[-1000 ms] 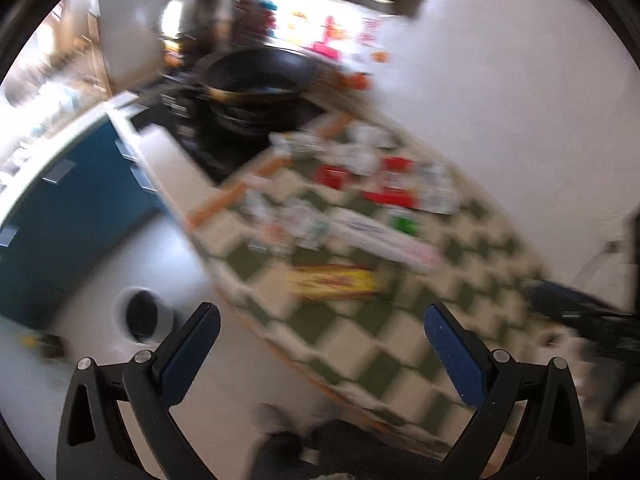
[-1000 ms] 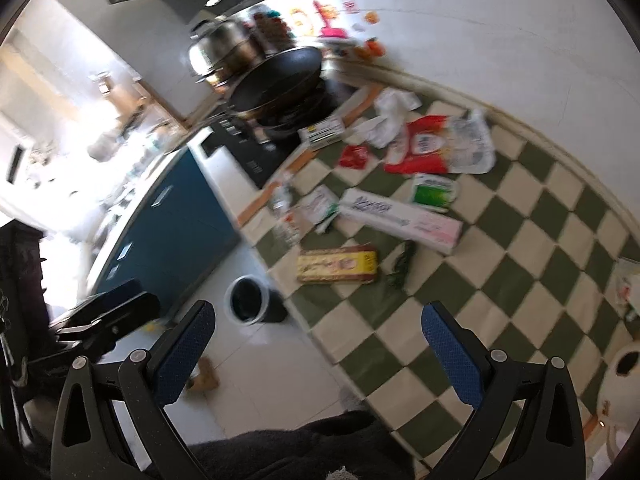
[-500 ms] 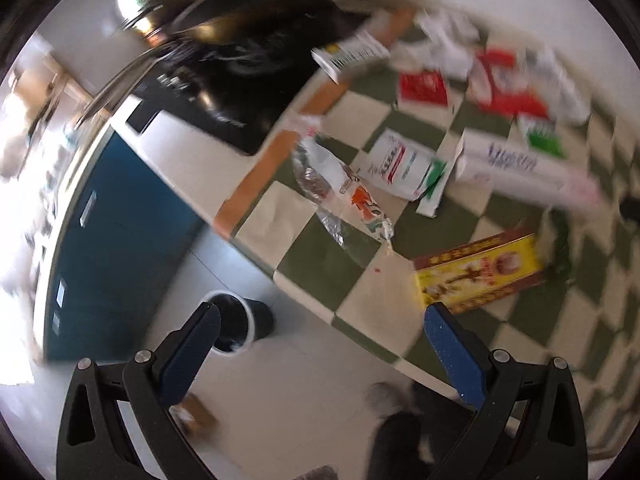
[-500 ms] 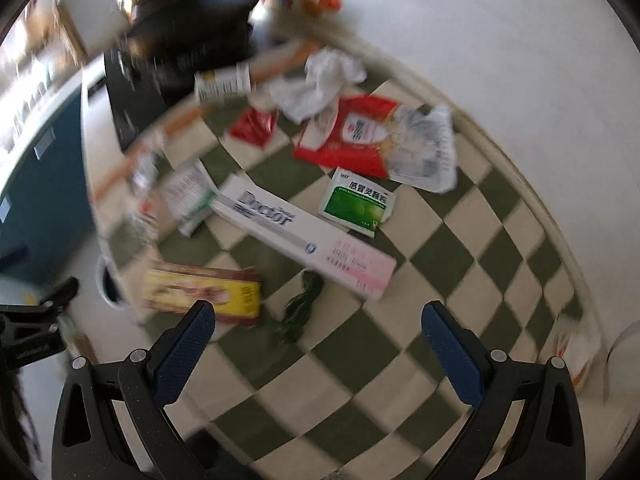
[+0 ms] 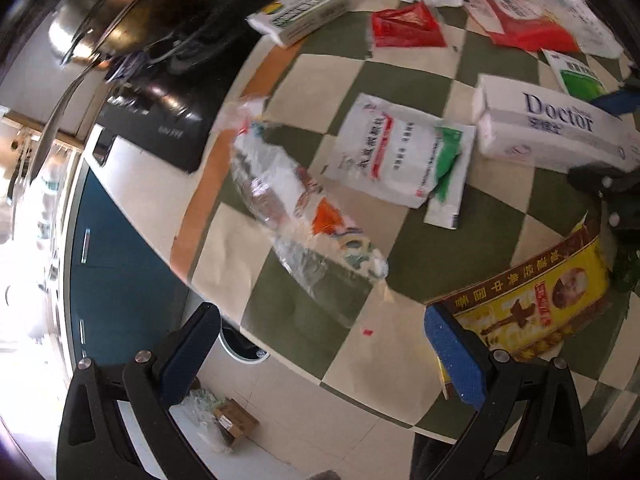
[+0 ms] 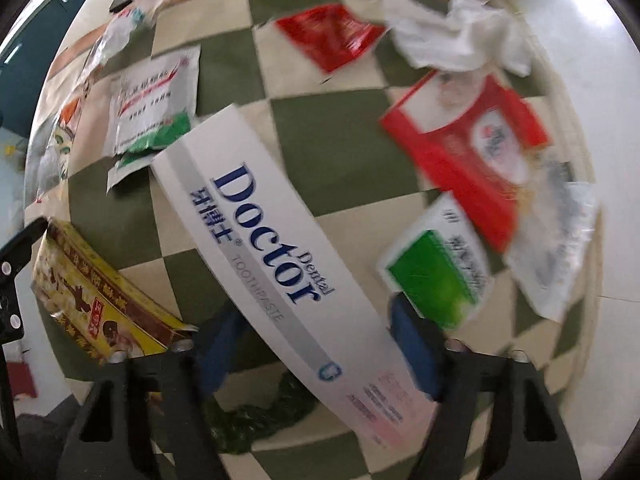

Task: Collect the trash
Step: 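Grasp the yellow seasoning box with the left tool while the right tool grasps the Doctor toothpaste box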

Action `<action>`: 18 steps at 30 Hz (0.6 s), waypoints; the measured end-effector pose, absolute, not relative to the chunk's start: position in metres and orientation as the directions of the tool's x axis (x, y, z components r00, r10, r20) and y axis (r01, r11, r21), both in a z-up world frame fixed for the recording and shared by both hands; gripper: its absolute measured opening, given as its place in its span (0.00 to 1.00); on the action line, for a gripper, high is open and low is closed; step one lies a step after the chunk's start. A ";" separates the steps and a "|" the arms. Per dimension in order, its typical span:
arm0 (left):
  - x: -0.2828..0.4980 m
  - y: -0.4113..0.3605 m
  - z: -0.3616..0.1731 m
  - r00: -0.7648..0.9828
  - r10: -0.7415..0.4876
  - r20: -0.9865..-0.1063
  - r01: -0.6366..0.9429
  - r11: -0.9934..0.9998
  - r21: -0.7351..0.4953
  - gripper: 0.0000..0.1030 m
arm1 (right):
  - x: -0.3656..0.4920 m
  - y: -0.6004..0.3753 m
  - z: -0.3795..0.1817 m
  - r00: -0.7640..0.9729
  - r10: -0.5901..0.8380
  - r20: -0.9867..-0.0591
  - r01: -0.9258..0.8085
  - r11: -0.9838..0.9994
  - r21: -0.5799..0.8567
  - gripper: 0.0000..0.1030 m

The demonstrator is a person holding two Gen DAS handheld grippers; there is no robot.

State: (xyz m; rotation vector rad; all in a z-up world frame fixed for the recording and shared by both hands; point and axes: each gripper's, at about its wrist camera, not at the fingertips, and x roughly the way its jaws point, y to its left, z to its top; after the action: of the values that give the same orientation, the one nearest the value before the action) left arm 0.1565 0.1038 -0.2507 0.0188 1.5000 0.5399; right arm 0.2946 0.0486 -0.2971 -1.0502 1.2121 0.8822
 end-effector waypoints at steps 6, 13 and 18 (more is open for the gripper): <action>0.180 0.070 -0.229 0.048 0.336 -0.941 -0.126 0.936 0.328 1.00 | 0.339 0.011 -0.272 0.045 0.109 -0.993 -0.865 0.502 0.016 0.55; 0.201 0.002 -0.256 0.043 0.277 -0.960 0.304 0.912 0.276 1.00 | 0.368 -0.090 -0.245 0.114 0.131 -0.985 -0.668 0.744 0.021 0.54; 0.204 -0.018 -0.286 -0.029 0.275 -0.961 0.462 0.856 0.232 1.00 | 0.359 -0.154 -0.268 0.054 0.106 -0.993 -0.540 0.839 0.060 0.54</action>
State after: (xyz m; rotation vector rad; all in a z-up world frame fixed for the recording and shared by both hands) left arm 0.2042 -0.0180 -0.2856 0.5878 1.6227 -0.1642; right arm 0.3589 -0.1541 -0.2678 -0.3723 1.4409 0.5081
